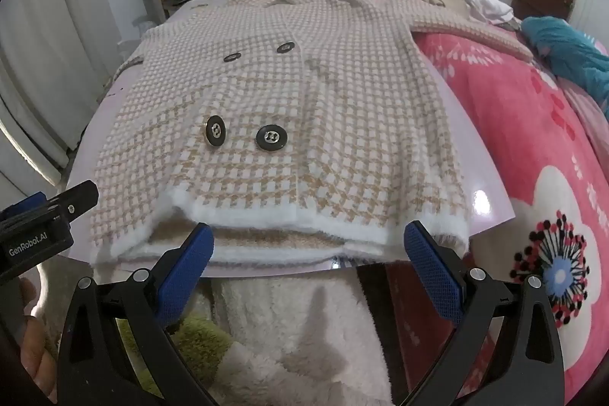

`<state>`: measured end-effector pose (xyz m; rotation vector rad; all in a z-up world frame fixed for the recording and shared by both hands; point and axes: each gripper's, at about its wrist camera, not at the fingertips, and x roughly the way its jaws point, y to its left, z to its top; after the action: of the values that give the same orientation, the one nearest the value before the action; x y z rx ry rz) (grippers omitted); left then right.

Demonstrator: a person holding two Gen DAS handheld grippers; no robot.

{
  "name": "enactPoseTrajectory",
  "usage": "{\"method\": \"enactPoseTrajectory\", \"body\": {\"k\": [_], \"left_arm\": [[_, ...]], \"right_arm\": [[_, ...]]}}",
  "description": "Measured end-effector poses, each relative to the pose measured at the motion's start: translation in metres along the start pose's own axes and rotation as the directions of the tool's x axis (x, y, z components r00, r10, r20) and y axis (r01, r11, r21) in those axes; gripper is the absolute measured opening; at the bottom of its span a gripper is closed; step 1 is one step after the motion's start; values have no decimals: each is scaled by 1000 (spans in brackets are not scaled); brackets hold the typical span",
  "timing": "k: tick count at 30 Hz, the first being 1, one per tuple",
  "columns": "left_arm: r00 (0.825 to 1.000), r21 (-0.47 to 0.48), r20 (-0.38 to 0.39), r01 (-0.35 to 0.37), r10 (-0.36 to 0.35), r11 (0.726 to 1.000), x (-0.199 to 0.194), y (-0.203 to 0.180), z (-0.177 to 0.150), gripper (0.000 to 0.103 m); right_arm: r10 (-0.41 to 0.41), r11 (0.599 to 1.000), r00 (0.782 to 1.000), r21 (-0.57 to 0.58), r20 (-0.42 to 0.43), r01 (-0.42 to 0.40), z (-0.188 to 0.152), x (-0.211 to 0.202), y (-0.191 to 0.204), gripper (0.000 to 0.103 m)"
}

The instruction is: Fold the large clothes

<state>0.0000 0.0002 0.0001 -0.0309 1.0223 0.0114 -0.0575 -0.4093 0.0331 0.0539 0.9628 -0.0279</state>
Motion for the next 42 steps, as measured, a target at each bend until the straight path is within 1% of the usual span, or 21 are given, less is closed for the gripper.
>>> {"method": "enactPoseTrajectory", "body": {"k": [5,12,14,42], "left_arm": [[1000,0,5,-7,7,1000,0,0,0,98],[1000,6,6,-14,14,1000,-1,-8,-2,97],[1000,0,-1,6,-6,1000,-7,3,1,97],[1000,6,-10,2,-2,1000,0,-3,-4,98]], "right_arm": [[3,1000,1000,-5,4,-3,3,1,1,95],[-2,1000,1000,-4,13,2,-2,-4,7,95],[-2,1000,1000,-7,11,2,-2,-2,5,95],[0,1000,1000,-1,4,0,0,-5,-2,95]]}}
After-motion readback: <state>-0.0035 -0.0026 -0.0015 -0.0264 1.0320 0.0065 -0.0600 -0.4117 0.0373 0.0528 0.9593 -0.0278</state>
